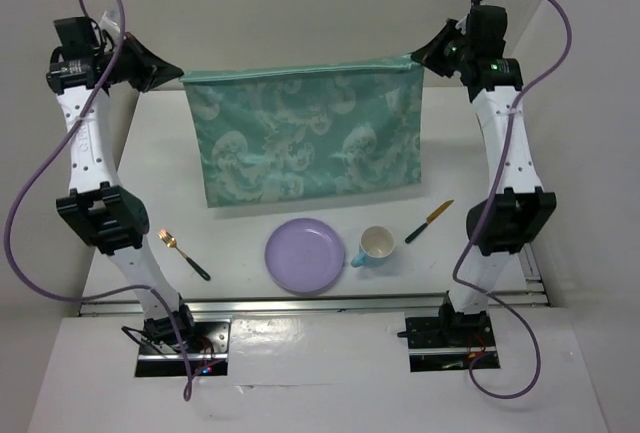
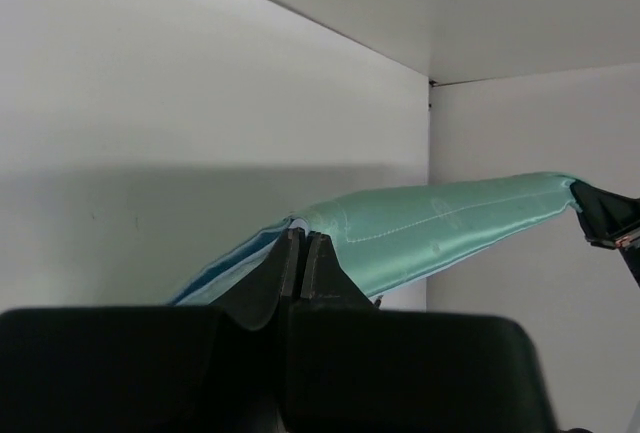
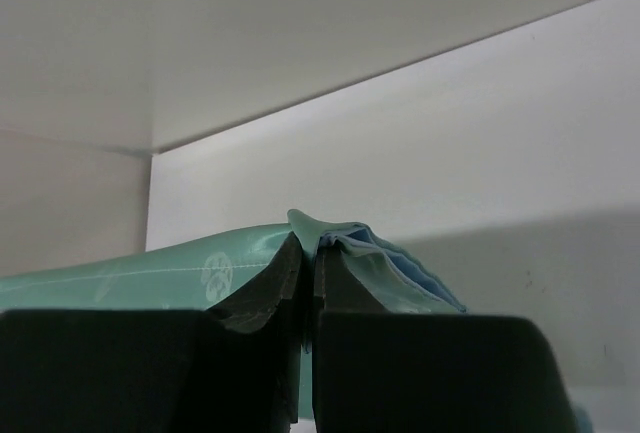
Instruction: Set the dinner table for one person
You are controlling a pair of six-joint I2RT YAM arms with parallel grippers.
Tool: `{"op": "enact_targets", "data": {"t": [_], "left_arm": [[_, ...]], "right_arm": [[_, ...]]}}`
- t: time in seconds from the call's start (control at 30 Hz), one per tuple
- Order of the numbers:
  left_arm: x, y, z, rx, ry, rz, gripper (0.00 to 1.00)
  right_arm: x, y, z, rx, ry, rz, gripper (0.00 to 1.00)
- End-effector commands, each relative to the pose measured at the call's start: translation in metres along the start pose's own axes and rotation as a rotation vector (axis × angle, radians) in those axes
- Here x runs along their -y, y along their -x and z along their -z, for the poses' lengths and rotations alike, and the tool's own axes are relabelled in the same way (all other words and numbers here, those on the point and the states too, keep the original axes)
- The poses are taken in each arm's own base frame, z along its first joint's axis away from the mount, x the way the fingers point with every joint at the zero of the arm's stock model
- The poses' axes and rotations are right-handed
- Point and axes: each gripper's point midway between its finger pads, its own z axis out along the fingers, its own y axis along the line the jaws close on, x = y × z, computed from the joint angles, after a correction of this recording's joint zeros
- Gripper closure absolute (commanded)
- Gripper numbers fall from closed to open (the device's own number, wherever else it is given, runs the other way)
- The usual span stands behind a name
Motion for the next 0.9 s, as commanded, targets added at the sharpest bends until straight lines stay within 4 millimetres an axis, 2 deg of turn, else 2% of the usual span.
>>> {"op": "enact_targets", "data": {"t": [0.0, 0.1, 0.17, 0.2, 0.23, 0.27, 0.33, 0.37, 0.4, 0.43, 0.47, 0.5, 0.53, 0.57, 0.6, 0.63, 0.7, 0.73, 0.8, 0.83, 0.87], "left_arm": [[-0.013, 0.034, -0.010, 0.111, 0.040, -0.075, 1.00], [-0.007, 0.046, -0.022, 0.117, -0.022, -0.046, 1.00], [0.004, 0.054, -0.018, 0.138, -0.049, -0.057, 1.00], [0.001, 0.053, -0.022, 0.133, -0.046, -0.039, 1.00], [0.007, 0.056, -0.018, 0.149, -0.057, -0.057, 1.00], [0.000, 0.053, -0.022, 0.136, -0.048, -0.042, 1.00], [0.009, 0.049, -0.012, 0.143, -0.053, -0.050, 1.00], [-0.009, 0.043, -0.015, 0.129, -0.016, -0.031, 1.00], [-0.014, 0.038, -0.014, 0.123, 0.005, -0.025, 1.00], [-0.009, 0.031, -0.006, 0.123, 0.006, -0.036, 1.00], [-0.014, 0.024, -0.006, 0.111, 0.014, -0.033, 1.00], [-0.038, 0.004, -0.016, 0.070, 0.041, -0.003, 1.00], [-0.045, -0.005, -0.017, 0.058, 0.048, 0.009, 1.00], [-0.052, -0.016, -0.018, 0.045, 0.056, 0.023, 1.00], [-0.068, -0.039, -0.019, 0.004, 0.081, 0.052, 1.00], [-0.075, -0.049, -0.020, -0.009, 0.089, 0.052, 1.00], [-0.092, -0.070, -0.020, -0.042, 0.118, 0.059, 1.00], [-0.104, -0.090, -0.018, -0.070, 0.145, 0.080, 1.00], [-0.119, -0.112, -0.014, -0.110, 0.198, 0.113, 1.00], [-0.127, -0.130, -0.011, -0.143, 0.215, 0.133, 0.75], [-0.135, -0.139, -0.010, -0.161, 0.238, 0.140, 0.59]], "right_arm": [[-0.003, 0.073, -0.002, 0.225, -0.017, 0.059, 1.00], [-0.002, 0.081, -0.019, 0.240, -0.008, 0.063, 1.00], [-0.005, 0.084, -0.019, 0.252, 0.002, 0.057, 1.00], [-0.005, 0.081, -0.021, 0.246, 0.010, 0.048, 1.00], [-0.001, 0.077, -0.025, 0.234, 0.002, 0.045, 1.00], [0.002, 0.072, -0.023, 0.225, -0.004, 0.043, 1.00], [0.008, 0.066, -0.021, 0.222, -0.019, 0.040, 1.00], [0.016, 0.054, -0.021, 0.202, -0.032, 0.035, 1.00], [0.022, 0.047, -0.020, 0.195, -0.048, 0.031, 1.00], [0.029, 0.037, -0.020, 0.171, -0.064, 0.025, 1.00], [0.034, 0.029, -0.021, 0.159, -0.072, 0.022, 1.00], [0.039, 0.021, -0.021, 0.150, -0.078, 0.020, 1.00], [0.056, -0.005, -0.019, 0.103, -0.110, 0.008, 1.00], [0.063, -0.019, -0.018, 0.075, -0.117, 0.002, 1.00], [0.071, -0.032, -0.017, 0.057, -0.129, -0.015, 1.00], [0.085, -0.062, -0.013, 0.007, -0.141, -0.025, 1.00], [0.101, -0.093, -0.008, -0.048, -0.166, -0.062, 1.00], [0.114, -0.119, -0.002, -0.089, -0.181, -0.073, 1.00], [0.124, -0.146, 0.004, -0.141, -0.188, -0.096, 0.98], [0.128, -0.172, 0.011, -0.197, -0.177, -0.106, 0.87], [0.132, -0.183, 0.014, -0.219, -0.179, -0.103, 0.68]]}}
